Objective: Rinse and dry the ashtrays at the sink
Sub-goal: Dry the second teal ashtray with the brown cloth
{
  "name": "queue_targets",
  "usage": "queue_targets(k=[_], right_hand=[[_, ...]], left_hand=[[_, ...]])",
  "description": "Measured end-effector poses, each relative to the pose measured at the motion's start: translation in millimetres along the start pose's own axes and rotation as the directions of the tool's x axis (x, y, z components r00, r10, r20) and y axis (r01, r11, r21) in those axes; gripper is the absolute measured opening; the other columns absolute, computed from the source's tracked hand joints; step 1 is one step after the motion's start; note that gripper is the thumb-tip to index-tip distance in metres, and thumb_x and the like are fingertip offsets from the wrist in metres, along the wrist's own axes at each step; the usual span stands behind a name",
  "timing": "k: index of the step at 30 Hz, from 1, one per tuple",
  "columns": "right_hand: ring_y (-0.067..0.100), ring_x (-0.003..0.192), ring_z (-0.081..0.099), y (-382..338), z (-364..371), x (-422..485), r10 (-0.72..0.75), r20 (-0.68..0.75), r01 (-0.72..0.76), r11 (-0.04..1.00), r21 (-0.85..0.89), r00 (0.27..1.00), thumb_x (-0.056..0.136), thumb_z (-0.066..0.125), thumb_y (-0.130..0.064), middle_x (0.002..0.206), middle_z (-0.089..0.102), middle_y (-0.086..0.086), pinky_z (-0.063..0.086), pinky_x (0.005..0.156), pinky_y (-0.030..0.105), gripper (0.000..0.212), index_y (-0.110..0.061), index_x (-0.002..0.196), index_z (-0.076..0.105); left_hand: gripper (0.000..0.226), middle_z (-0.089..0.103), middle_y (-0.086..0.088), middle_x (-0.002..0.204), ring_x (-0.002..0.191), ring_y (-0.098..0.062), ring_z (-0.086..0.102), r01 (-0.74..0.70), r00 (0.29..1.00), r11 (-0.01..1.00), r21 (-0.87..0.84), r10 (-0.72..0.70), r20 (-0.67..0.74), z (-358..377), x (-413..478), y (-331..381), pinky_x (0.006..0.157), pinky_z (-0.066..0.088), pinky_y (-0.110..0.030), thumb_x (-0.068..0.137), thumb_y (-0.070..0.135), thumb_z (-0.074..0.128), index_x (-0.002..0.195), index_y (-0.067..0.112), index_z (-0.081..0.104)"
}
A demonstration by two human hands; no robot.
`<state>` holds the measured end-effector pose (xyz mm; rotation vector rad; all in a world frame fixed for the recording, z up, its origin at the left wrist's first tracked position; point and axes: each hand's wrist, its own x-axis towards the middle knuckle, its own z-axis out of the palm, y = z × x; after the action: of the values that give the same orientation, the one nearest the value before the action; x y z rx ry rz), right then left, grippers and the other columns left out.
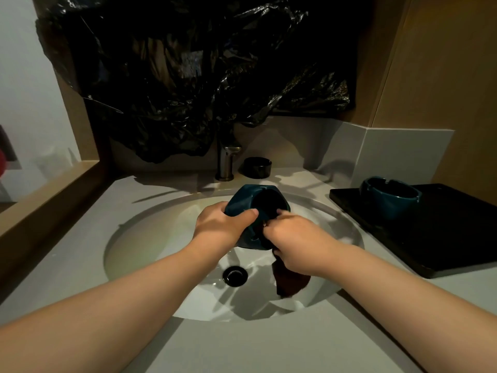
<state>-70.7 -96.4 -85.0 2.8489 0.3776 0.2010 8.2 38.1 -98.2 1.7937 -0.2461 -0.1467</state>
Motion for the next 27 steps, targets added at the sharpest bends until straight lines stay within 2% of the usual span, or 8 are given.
queue_targets(k=[5, 7, 10, 14, 18, 22, 25, 27], right_hand=[[0.014, 0.091, 0.059, -6, -8, -3, 0.177, 0.016, -0.143, 0.735, 0.663, 0.984, 0.081, 0.068, -0.014, 0.097, 0.065, -0.008, 0.050, 0.081, 0.029, 0.029, -0.024, 0.108, 0.064], [0.012, 0.097, 0.058, -6, -11, -4, 0.144, -0.003, -0.110, 0.765, 0.635, 0.990, 0.083, 0.065, -0.011, 0.104, 0.064, -0.008, 0.048, 0.085, 0.028, 0.035, -0.024, 0.115, 0.063], [0.022, 0.101, 0.055, -1, -8, -6, -0.006, 0.022, 0.002, 0.988, 0.154, 1.000, 0.083, 0.053, -0.003, 0.105, 0.061, 0.002, 0.043, 0.093, 0.034, 0.030, -0.016, 0.109, 0.061], [0.027, 0.122, 0.043, 4, -2, -4, -0.029, 0.045, 0.040, 0.965, -0.261, 0.999, 0.086, 0.049, -0.005, 0.112, 0.062, 0.005, 0.024, 0.107, 0.036, 0.029, -0.014, 0.110, 0.063], [0.026, 0.092, 0.056, -2, -5, -8, 0.013, 0.096, -0.022, 0.995, 0.093, 0.995, 0.080, 0.048, 0.002, 0.095, 0.061, 0.005, 0.047, 0.086, 0.035, 0.023, -0.017, 0.090, 0.056], [0.007, 0.071, 0.057, -3, -14, -9, 0.107, 0.107, -0.151, 0.719, 0.679, 0.988, 0.076, 0.049, 0.008, 0.081, 0.062, -0.004, 0.047, 0.059, 0.020, 0.035, -0.021, 0.092, 0.061], [0.012, 0.074, 0.059, -5, -14, -7, 0.097, 0.083, -0.127, 0.718, 0.684, 0.992, 0.074, 0.048, 0.009, 0.084, 0.064, 0.000, 0.048, 0.060, 0.024, 0.040, -0.017, 0.099, 0.064], [0.021, 0.083, 0.058, -4, -11, -8, 0.050, 0.141, -0.110, 0.881, 0.460, 0.989, 0.075, 0.048, 0.006, 0.090, 0.061, 0.002, 0.049, 0.073, 0.031, 0.035, -0.015, 0.099, 0.061]], left_hand=[[0.016, 0.071, -0.008, 0.088, 0.084, -0.028, 0.069, 0.027, 1.000, 0.998, -0.054, -0.026, 0.017, -3, -1, 2, 0.078, 0.059, -0.045, 0.080, 0.036, 0.070, 0.081, 0.021, 0.068], [0.015, 0.072, -0.011, 0.090, 0.085, -0.028, 0.069, 0.038, 0.999, 0.995, -0.089, -0.037, 0.015, -4, -1, 3, 0.077, 0.060, -0.045, 0.081, 0.034, 0.071, 0.081, 0.020, 0.068], [0.016, 0.071, -0.010, 0.090, 0.086, -0.029, 0.069, 0.036, 0.999, 0.998, -0.042, -0.035, 0.021, -2, -1, 2, 0.076, 0.060, -0.045, 0.079, 0.036, 0.072, 0.081, 0.020, 0.067], [0.016, 0.071, -0.008, 0.090, 0.085, -0.028, 0.069, 0.034, 0.998, 0.999, -0.006, -0.034, 0.047, 0, -2, 3, 0.075, 0.060, -0.043, 0.081, 0.034, 0.070, 0.084, 0.019, 0.066], [0.013, 0.070, -0.006, 0.085, 0.084, -0.026, 0.068, 0.020, 0.999, 1.000, -0.003, -0.020, 0.043, 1, -3, 1, 0.075, 0.060, -0.041, 0.081, 0.034, 0.071, 0.080, 0.022, 0.065], [0.015, 0.071, -0.008, 0.086, 0.084, -0.027, 0.069, 0.029, 0.999, 0.999, -0.020, -0.028, 0.047, 0, -2, 1, 0.075, 0.060, -0.043, 0.082, 0.035, 0.070, 0.080, 0.021, 0.066], [0.018, 0.071, -0.010, 0.086, 0.083, -0.028, 0.069, 0.040, 0.999, 0.999, -0.036, -0.039, 0.029, -2, -1, 1, 0.074, 0.060, -0.043, 0.081, 0.036, 0.070, 0.079, 0.019, 0.067], [0.016, 0.071, -0.008, 0.084, 0.082, -0.028, 0.069, 0.044, 0.999, 0.999, -0.022, -0.043, 0.034, -1, -1, 0, 0.074, 0.060, -0.042, 0.081, 0.035, 0.070, 0.076, 0.020, 0.066]])
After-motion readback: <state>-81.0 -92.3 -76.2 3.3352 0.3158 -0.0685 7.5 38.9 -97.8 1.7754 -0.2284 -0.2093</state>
